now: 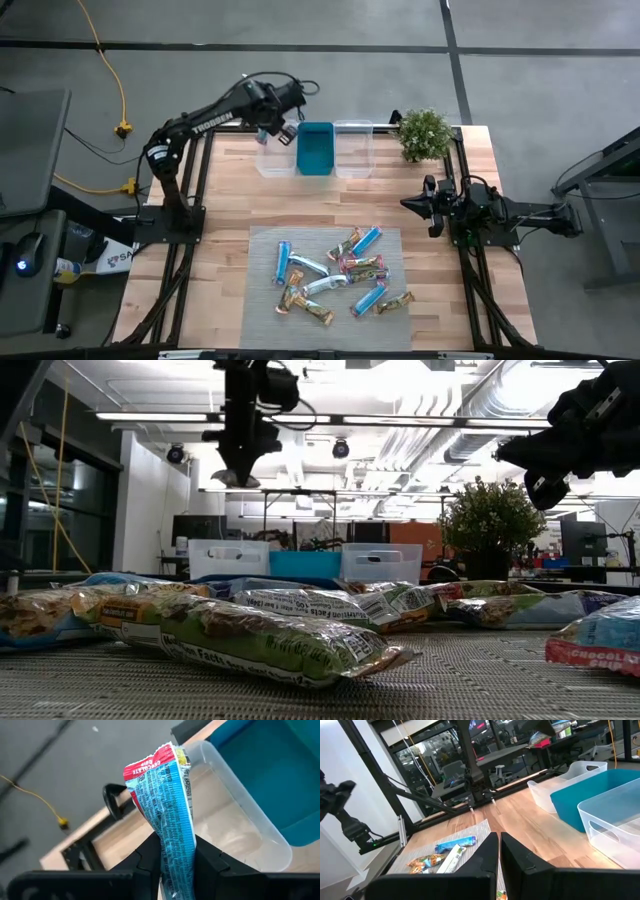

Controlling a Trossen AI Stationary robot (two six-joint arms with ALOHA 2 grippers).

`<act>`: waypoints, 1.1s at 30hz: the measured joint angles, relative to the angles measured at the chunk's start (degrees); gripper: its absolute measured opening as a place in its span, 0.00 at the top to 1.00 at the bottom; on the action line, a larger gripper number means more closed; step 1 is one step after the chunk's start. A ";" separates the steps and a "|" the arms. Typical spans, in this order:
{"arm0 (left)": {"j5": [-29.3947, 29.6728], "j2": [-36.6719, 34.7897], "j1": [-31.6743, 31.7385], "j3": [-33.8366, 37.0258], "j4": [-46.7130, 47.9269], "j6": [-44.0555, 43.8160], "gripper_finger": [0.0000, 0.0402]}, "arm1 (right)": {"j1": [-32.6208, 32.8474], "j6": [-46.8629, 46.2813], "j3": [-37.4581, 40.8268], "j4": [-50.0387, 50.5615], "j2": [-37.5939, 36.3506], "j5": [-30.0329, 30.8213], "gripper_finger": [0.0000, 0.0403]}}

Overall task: Pick and place Granola Bars by type
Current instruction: Put the red granola bar into the left transparent bin

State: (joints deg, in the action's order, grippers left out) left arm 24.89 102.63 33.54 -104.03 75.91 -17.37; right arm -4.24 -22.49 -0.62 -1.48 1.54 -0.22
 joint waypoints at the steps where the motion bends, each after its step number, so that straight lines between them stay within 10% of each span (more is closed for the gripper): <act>1: -1.90 0.00 1.25 0.01 -0.29 0.56 0.81 | 0.00 0.01 0.00 0.00 0.00 0.02 1.00; 12: -25.76 0.04 10.01 13.42 -17.59 0.20 0.81 | 0.01 0.00 0.00 0.00 0.00 0.02 1.00; 33: -17.71 0.00 9.48 28.24 -29.43 -15.53 0.81 | -0.01 -0.01 0.00 0.00 0.00 0.03 1.00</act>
State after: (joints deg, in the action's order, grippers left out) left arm 7.18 102.63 43.03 -75.79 46.48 -32.91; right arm -4.25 -22.50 -0.62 -1.48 1.54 -0.19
